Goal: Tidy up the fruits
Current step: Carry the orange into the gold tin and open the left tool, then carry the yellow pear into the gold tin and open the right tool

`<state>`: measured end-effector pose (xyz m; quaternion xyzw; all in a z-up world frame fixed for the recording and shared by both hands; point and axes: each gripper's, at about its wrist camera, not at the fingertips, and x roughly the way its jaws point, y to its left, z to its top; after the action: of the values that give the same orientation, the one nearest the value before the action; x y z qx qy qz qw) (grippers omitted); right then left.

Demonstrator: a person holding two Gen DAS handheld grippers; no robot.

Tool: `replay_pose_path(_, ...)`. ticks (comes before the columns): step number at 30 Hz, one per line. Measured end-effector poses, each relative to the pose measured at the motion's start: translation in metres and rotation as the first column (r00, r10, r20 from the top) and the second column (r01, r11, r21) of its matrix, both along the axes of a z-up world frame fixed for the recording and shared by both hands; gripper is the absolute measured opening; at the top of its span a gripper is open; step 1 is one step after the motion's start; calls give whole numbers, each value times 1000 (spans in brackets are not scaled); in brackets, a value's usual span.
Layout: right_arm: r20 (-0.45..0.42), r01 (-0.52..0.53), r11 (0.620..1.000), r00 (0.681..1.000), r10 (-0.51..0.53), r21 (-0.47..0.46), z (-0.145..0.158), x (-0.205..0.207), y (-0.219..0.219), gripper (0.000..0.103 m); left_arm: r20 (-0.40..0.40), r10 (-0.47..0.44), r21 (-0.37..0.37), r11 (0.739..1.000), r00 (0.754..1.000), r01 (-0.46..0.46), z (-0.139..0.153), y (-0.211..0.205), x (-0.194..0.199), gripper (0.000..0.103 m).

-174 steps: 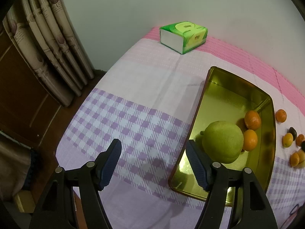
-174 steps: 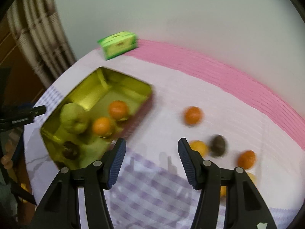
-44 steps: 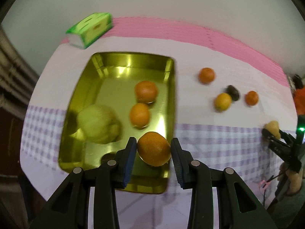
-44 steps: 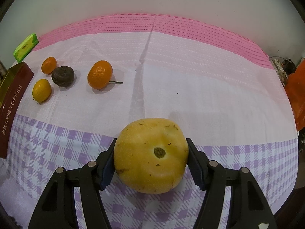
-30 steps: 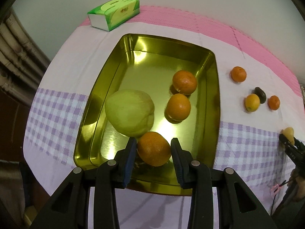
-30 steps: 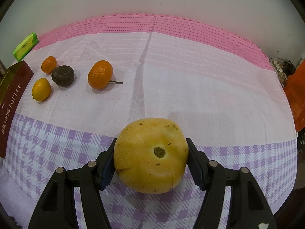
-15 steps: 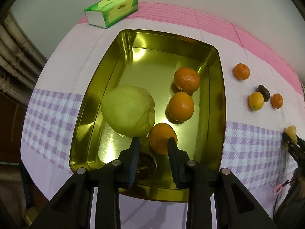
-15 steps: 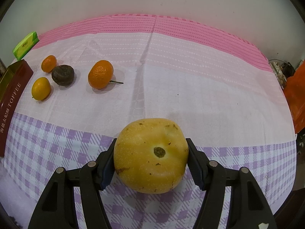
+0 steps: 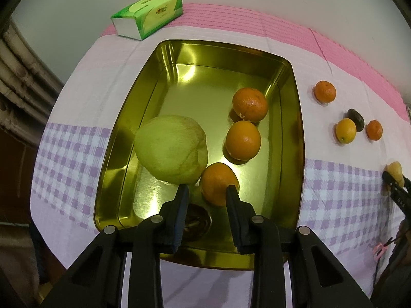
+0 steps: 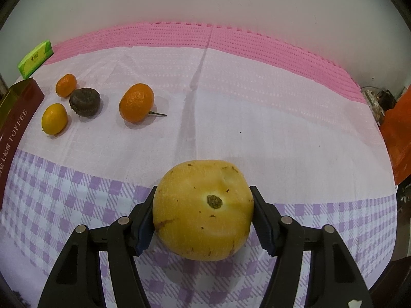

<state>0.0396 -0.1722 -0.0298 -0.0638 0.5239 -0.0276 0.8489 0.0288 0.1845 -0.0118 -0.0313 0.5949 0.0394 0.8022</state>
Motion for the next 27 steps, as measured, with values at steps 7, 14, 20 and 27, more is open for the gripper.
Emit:
replay_pose_path(7,5,21,999,1000,-21,24,3,1,-3,61,3,-6,12,1000,1000,6,0,0,-3,39)
replay_pose_path(14,43,11,999,999,-13,41,20,1,5,61,37,-29,45,999,999,27,8,-5,-10,62)
replay_pose_path(20,76,-62,995,996,56,78,42,0,34,61,75,-38,9,999,996,37,22,-2,-13,68)
replay_pose_path(27,89,-206,968,977,194,147,62,0,93,61,166,13,54,998,986,-23,48,26,-20,72)
